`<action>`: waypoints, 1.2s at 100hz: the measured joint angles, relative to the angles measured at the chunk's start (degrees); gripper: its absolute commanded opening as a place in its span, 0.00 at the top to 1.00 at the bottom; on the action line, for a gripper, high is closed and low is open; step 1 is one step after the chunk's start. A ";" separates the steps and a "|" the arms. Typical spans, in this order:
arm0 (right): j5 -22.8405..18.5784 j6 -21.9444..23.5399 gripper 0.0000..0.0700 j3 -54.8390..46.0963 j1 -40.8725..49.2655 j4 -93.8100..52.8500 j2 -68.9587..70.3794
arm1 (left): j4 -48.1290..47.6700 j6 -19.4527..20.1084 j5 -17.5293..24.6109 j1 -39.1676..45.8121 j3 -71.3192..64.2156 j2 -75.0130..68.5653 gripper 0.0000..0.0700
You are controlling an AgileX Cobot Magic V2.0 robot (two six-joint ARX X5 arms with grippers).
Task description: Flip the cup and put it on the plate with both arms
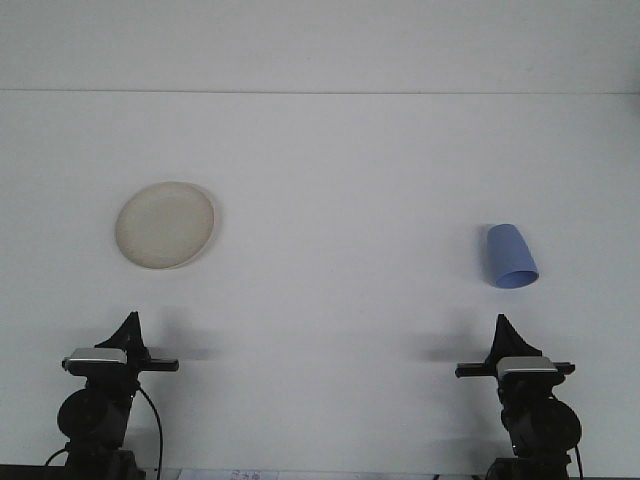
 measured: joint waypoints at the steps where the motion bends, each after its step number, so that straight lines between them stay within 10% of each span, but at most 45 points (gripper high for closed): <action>1: 0.00 0.00 0.99 0.00 0.00 0.00 0.00 | 0.00 0.00 0.00 0.00 0.00 0.00 0.98; 83: -0.24 0.31 0.99 0.00 0.00 0.00 0.00 | 0.00 0.00 0.00 0.00 0.00 0.00 0.98; 120: -4.74 14.14 0.99 0.00 0.00 1.73 0.00 | 0.00 0.00 0.00 0.00 0.00 0.00 0.98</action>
